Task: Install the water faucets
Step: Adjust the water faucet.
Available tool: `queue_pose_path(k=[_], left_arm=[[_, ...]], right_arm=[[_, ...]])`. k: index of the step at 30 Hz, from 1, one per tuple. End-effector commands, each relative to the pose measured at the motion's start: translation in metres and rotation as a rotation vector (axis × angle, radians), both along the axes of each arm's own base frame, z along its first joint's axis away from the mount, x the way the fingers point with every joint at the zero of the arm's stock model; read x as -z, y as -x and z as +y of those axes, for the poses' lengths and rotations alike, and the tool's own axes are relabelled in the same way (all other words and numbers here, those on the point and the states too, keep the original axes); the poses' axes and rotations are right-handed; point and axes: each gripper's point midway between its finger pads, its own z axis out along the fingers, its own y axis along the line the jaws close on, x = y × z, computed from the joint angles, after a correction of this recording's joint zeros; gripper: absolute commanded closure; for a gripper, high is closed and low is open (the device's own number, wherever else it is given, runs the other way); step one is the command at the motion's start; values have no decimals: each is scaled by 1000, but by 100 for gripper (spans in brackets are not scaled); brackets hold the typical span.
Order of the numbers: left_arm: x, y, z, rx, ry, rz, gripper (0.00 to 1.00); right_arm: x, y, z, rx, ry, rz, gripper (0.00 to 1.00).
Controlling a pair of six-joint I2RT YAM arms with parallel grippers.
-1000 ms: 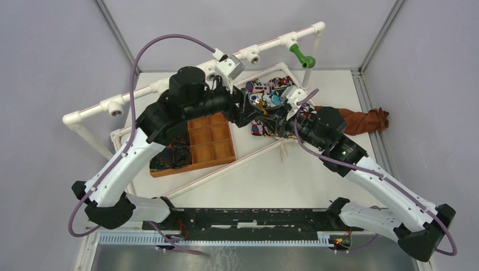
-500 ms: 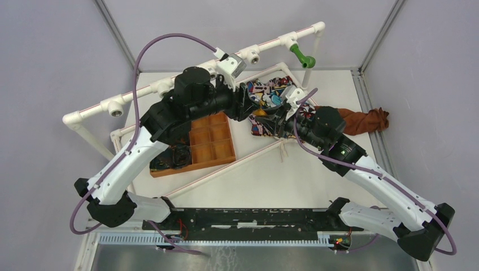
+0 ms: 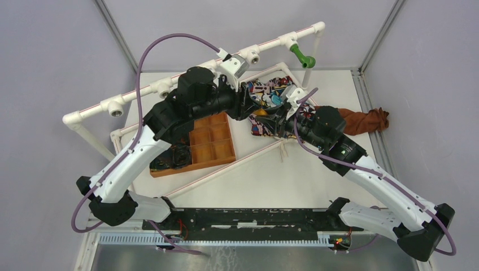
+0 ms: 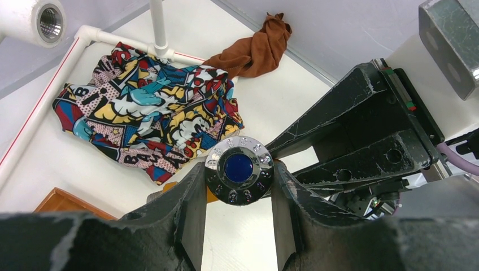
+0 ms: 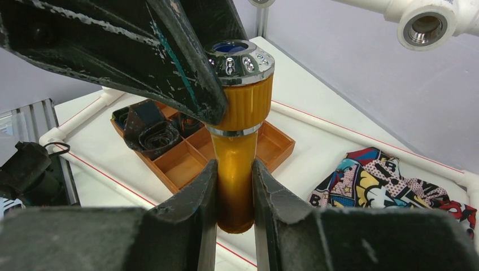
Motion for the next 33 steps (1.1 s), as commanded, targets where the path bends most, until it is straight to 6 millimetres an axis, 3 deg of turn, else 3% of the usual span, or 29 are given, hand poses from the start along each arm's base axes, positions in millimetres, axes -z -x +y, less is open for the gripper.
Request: queue_pose_path(k=[1,2,6,11,14,20,22,24,33], left_arm=[[-23,-3,-2,-10,58,-43,98],[-24,-2,-2,-5,62,-49,98],[-29,2,0,1,79,-65,98],[-25,3,-2,16,73,-52,98],[-25,4,-2,25,70,-55,98],[-27,6,-1,34,67,-63,98],[-26,7,-2,36,67,-63,98],[-26,8,-2,39,66,-61,98],[-27,8,2,32,60,-67,98]], right_arm=[[-29,10,-2,-25,-71,-68,81],[-29,10,-3,-26,-70,-72,63],[-32,11,-5,-21,-78,-89,43],[-39,12,-7,-12,-143,-130,42],[-44,10,-11,18,-193,-119,34],[-45,-6,1,26,-95,-48,25],[-45,-7,5,14,-98,-50,17],[-43,-10,9,11,-103,-40,2],[-39,-17,11,29,-106,-46,2]])
